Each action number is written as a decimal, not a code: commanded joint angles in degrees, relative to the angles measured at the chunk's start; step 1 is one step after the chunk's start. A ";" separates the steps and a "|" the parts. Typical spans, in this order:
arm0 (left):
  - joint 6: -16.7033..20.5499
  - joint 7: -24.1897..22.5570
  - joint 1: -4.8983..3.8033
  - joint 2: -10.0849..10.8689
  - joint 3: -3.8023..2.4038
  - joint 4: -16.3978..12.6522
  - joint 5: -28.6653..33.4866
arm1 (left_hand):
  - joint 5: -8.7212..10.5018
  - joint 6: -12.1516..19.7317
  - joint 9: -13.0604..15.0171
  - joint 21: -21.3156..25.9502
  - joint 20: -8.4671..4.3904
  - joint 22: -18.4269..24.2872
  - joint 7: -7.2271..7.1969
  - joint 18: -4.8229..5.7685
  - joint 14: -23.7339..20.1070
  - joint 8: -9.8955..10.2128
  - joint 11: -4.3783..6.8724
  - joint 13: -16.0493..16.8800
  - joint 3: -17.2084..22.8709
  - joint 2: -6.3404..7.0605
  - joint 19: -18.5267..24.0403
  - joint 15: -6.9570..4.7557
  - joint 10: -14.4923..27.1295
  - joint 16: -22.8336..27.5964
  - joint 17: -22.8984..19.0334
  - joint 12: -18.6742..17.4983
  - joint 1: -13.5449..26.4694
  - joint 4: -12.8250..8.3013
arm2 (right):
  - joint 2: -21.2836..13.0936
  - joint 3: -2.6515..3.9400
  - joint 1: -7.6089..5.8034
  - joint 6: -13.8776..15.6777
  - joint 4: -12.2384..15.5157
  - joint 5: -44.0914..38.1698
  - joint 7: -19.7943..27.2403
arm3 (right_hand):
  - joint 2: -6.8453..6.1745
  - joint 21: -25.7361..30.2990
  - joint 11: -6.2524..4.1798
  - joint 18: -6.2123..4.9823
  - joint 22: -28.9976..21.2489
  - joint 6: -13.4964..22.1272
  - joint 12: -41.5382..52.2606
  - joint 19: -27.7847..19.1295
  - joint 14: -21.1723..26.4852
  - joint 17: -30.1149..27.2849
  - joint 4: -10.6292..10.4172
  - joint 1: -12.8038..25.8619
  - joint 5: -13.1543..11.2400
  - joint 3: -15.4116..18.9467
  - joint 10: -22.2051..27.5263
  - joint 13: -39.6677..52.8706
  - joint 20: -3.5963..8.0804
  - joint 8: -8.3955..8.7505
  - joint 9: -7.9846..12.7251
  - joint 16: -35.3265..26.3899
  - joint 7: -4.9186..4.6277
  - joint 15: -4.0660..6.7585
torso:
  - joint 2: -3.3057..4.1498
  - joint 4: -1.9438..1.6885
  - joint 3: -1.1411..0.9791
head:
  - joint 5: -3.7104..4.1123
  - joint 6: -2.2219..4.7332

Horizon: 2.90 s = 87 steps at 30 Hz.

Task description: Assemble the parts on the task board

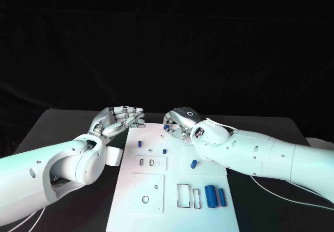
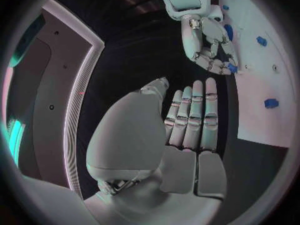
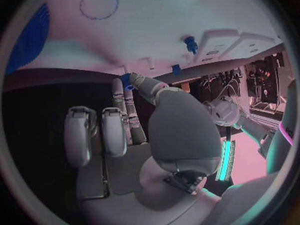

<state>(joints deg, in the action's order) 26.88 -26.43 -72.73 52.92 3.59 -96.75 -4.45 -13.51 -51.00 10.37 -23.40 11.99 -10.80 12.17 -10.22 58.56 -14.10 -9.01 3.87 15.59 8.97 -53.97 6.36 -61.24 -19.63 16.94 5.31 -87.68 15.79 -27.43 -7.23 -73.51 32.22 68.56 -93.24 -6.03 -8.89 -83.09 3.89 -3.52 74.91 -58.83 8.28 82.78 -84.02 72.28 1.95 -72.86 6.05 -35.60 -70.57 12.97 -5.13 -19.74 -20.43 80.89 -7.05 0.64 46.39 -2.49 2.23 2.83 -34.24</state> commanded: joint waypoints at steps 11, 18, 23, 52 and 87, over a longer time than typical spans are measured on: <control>-1.04 -0.27 -0.27 -0.28 -0.06 -0.06 0.21 | 0.21 0.13 0.02 -0.46 0.10 -0.14 0.49 -0.04 -0.53 0.21 -0.40 -0.05 0.59 0.44 0.06 0.17 -0.04 0.11 0.14 -0.38 -0.40 -0.02 | 1.27 0.00 0.34 -1.76 -1.54 0.07 -0.19 | 0.57 -0.09 -0.54 0.92 3.99 0.41 -0.31 0.08 -2.77 -0.09 -0.47 0.30 0.26 0.12 0.07 0.17 -0.12 -0.07 -4.32 0.35 0.07 0.26 | 0.15 -0.08 0.06 | -0.13 0.01; -1.08 -0.23 -0.31 -0.34 -0.06 -0.03 0.21 | 0.21 0.13 0.02 -0.46 0.10 -0.14 0.49 -0.04 -0.53 0.21 -0.40 -0.05 0.59 0.44 0.06 0.17 -0.04 0.11 0.14 -0.38 -0.40 -0.02 | 1.84 0.00 0.42 -1.65 -2.09 0.18 -0.04 | 0.56 -0.11 -0.53 0.93 4.04 0.47 -0.33 0.10 -2.76 -0.10 -0.53 0.38 0.28 0.13 0.09 0.18 -0.13 -0.05 -4.35 0.36 0.06 0.25 | 0.20 -0.03 0.08 | -0.18 0.00; -1.07 -0.13 -0.35 -0.33 -0.06 0.02 0.22 | 0.21 0.13 0.02 -0.46 0.10 -0.14 0.49 -0.04 -0.53 0.21 -0.40 -0.05 0.59 0.44 0.06 0.17 -0.04 0.11 0.14 -0.38 -0.40 -0.02 | 1.92 0.00 0.45 -2.24 -2.14 0.35 0.15 | 0.50 -0.13 -0.51 0.94 4.07 0.55 -0.35 0.10 -2.76 -0.08 -0.61 0.52 0.24 0.16 0.11 0.21 -0.15 -0.03 -4.40 0.37 0.05 0.23 | 0.23 -0.02 0.08 | -0.22 -0.10; -1.20 0.18 -0.54 0.43 -0.05 0.38 1.02 | 0.24 0.27 0.00 -0.65 0.12 -0.26 0.63 0.01 -0.76 0.37 -0.52 -0.06 0.83 0.49 0.35 0.26 0.06 0.23 0.31 -0.67 -0.38 -0.06 | -12.51 0.86 -0.88 -1.90 11.24 8.58 -0.05 | -3.40 3.76 1.79 -0.20 -0.42 8.39 2.80 -2.82 -1.83 -3.84 -4.30 1.92 4.78 5.53 3.87 -0.79 -2.14 6.48 -2.69 -1.32 -3.23 -1.77 | -0.46 1.25 -0.32 | -0.19 0.49; -2.06 0.45 -0.53 0.45 -0.03 0.54 1.13 | 0.22 0.23 0.02 -0.78 0.11 -0.34 0.55 0.01 -0.82 0.38 -0.49 -0.03 1.03 0.51 0.48 0.26 -0.02 0.26 0.41 -0.75 -0.54 -0.20 | -15.74 1.04 -0.79 -15.02 8.22 18.22 -1.92 | -2.47 -4.10 0.73 2.44 11.21 14.10 67.95 4.39 -4.56 10.41 -9.54 -1.43 9.35 19.44 -8.61 61.82 -1.38 3.46 -4.28 6.57 -2.52 -1.04 | -0.68 1.67 -0.63 | -0.30 -0.63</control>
<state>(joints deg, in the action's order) 25.94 -25.73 -73.17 53.48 3.61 -96.15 -3.51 -13.51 -50.80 10.35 -23.80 11.99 -11.09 12.38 -10.22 58.15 -14.10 -9.01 3.88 16.46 9.20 -53.97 6.77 -61.24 -19.63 17.30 4.81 -87.90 15.56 -43.29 -6.18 -74.36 18.41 76.98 -74.41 -7.49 -11.49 -86.87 4.62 -1.68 74.93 -45.02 76.11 84.00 -84.02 74.97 -7.28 -73.78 15.21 -16.21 -78.84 74.82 -5.97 -15.96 -24.64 87.14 -9.43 0.00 45.69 -0.85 1.64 2.64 -34.82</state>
